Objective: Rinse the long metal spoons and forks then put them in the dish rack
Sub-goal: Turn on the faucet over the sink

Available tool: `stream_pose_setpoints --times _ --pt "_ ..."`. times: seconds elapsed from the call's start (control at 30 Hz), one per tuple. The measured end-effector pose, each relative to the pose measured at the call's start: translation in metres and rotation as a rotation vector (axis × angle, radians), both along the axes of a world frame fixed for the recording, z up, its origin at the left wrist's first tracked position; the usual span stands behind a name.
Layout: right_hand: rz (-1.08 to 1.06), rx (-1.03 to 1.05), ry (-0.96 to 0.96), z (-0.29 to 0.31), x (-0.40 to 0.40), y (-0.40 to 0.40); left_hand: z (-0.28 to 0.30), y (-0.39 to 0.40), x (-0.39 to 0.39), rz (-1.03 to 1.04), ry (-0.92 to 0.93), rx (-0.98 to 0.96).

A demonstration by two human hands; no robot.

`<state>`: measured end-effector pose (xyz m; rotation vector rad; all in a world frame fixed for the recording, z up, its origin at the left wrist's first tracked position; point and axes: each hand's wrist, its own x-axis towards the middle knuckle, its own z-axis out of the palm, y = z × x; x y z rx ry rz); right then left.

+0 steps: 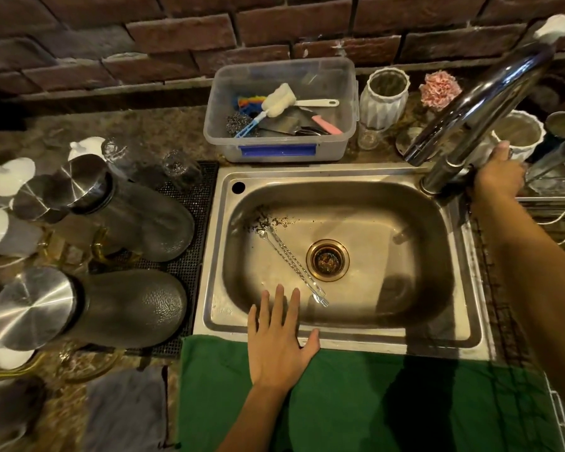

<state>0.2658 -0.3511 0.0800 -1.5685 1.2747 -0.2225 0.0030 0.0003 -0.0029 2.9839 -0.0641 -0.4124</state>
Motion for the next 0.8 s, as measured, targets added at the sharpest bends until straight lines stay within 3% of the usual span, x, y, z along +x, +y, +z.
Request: stream_pose_setpoints --times 0.33,0.8 --pt "-0.186 0.308 -0.247 0.000 0.007 -0.007 0.002 0.000 0.000 -0.004 -0.014 -0.011" --pt "-0.133 0.235 -0.179 -0.010 0.006 -0.012 0.000 -0.001 -0.001 0.006 -0.022 -0.017"
